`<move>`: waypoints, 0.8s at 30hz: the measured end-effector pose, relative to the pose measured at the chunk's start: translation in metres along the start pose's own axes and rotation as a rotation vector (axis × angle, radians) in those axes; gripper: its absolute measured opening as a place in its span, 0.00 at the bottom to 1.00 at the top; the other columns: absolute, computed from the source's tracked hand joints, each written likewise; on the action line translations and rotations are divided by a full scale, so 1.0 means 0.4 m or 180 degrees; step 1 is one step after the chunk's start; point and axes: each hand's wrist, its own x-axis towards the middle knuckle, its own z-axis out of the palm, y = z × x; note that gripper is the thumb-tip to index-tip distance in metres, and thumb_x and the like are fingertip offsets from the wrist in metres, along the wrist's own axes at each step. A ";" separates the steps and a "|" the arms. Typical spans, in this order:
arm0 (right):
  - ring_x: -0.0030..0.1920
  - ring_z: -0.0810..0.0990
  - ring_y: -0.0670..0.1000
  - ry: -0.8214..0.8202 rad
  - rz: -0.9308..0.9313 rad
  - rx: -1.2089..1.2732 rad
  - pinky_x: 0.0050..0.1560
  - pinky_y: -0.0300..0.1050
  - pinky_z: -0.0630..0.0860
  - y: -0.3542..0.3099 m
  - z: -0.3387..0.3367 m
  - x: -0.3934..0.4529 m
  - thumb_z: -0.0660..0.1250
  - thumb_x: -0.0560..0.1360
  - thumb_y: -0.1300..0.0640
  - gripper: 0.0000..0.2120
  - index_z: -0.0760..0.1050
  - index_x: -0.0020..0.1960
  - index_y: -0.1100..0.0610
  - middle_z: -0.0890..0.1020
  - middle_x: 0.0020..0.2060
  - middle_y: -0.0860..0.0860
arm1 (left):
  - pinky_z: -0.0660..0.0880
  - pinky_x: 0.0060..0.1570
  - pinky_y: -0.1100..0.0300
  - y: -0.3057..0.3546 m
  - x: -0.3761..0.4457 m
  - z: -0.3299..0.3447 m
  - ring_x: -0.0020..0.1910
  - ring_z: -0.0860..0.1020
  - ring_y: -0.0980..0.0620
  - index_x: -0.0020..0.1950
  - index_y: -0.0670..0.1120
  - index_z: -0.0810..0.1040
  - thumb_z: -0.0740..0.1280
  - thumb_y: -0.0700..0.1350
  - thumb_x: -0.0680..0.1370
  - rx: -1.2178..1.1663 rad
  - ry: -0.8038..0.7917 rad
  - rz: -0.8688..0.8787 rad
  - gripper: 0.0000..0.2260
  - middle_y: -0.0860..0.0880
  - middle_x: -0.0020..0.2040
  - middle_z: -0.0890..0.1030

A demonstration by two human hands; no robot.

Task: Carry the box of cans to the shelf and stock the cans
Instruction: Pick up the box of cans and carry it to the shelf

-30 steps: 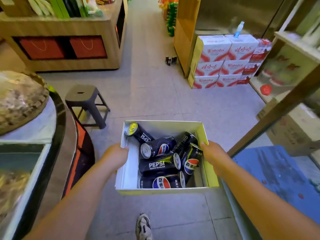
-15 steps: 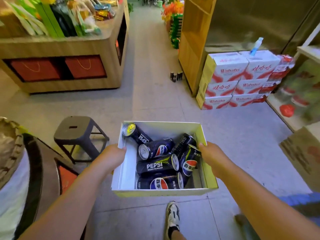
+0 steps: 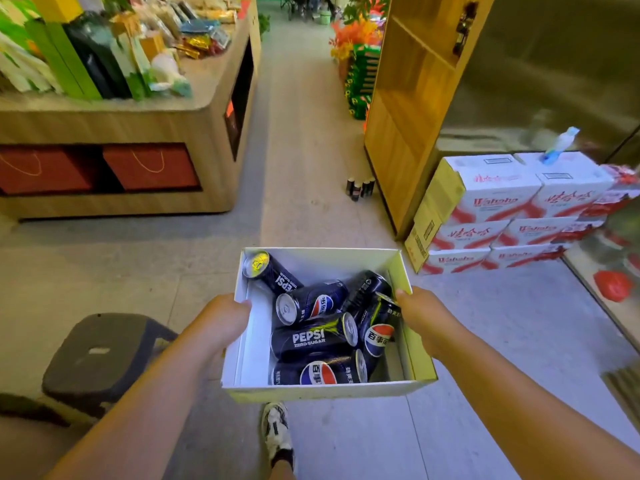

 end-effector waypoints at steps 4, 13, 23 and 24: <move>0.51 0.72 0.54 0.0093 0.0116 0.0090 0.52 0.48 0.67 -0.188 0.074 0.203 0.56 0.84 0.52 0.16 0.71 0.68 0.59 0.75 0.49 0.55 | 0.72 0.45 0.54 0.138 0.273 -0.090 0.46 0.79 0.41 0.54 0.40 0.75 0.58 0.50 0.82 0.0056 -0.0029 0.0070 0.14 0.39 0.50 0.81; 0.45 0.71 0.50 0.0184 0.0248 0.0200 0.50 0.47 0.69 -0.582 0.159 0.637 0.56 0.84 0.53 0.17 0.69 0.69 0.61 0.73 0.44 0.53 | 0.77 0.50 0.49 0.478 0.807 -0.244 0.49 0.81 0.38 0.53 0.39 0.77 0.60 0.50 0.81 0.0142 -0.0129 0.0109 0.15 0.37 0.52 0.82; 0.47 0.71 0.51 0.0107 0.0211 0.0083 0.49 0.46 0.66 -0.987 0.177 1.237 0.55 0.85 0.53 0.18 0.68 0.71 0.59 0.73 0.43 0.51 | 0.68 0.42 0.55 0.866 1.374 -0.286 0.41 0.75 0.42 0.56 0.38 0.77 0.58 0.49 0.81 -0.0022 -0.0195 -0.0091 0.16 0.35 0.52 0.81; 0.47 0.71 0.51 0.0047 0.0239 0.0092 0.49 0.46 0.66 -1.037 0.171 1.290 0.54 0.85 0.53 0.18 0.68 0.71 0.60 0.73 0.45 0.52 | 0.69 0.43 0.55 0.913 1.428 -0.297 0.42 0.76 0.42 0.56 0.38 0.78 0.59 0.49 0.81 -0.0073 -0.0206 -0.0091 0.16 0.34 0.53 0.81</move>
